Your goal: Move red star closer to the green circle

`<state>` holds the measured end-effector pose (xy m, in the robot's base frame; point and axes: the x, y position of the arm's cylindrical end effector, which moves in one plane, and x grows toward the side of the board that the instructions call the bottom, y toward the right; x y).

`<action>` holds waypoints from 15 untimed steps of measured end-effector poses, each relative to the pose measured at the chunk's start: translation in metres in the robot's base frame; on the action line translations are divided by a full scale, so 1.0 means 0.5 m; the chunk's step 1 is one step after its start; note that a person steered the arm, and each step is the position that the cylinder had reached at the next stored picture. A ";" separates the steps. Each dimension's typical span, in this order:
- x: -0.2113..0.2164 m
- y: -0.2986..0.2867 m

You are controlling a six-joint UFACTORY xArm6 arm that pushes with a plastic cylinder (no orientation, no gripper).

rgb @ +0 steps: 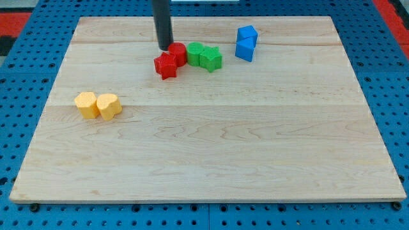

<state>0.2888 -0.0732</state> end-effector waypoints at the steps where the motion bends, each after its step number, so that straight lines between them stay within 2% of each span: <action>1: 0.012 -0.029; 3: 0.038 -0.129; 6: 0.157 -0.075; 8: 0.172 -0.078; 10: 0.262 -0.053; 13: 0.180 -0.042; 14: 0.139 0.013; 15: 0.135 0.038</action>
<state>0.3561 -0.0542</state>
